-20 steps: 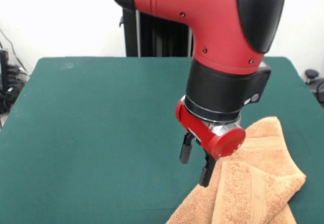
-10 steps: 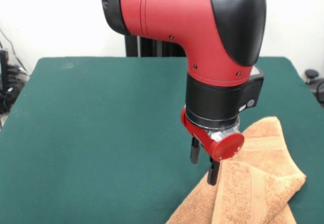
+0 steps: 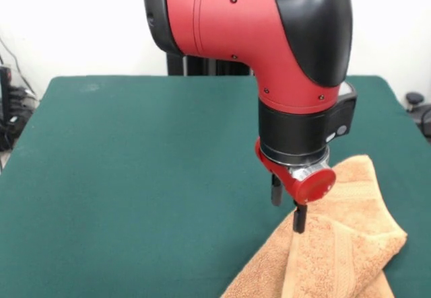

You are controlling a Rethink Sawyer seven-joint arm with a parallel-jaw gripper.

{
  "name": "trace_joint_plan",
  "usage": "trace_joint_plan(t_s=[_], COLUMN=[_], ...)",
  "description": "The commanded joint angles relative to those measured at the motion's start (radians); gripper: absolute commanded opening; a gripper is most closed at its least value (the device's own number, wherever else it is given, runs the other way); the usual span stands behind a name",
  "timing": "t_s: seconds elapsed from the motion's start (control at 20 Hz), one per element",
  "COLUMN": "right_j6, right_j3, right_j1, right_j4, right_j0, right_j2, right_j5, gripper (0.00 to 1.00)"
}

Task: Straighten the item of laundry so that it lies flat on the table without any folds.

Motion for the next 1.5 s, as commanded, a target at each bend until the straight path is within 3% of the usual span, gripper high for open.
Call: trace_joint_plan(t_s=[0.05, 0.5, 1.5], right_j6=[-0.074, -0.016, -0.031], right_j3=[0.16, 0.093, 0.074], right_j1=[0.021, 0.063, 0.131], right_j4=[-0.044, -0.052, -0.046], right_j0=[-0.013, 0.012, 0.007], right_j2=[0.168, 0.168, 0.205], right_j5=[-0.075, -0.112, -0.176], gripper=[1.0, 1.0, 1.0])
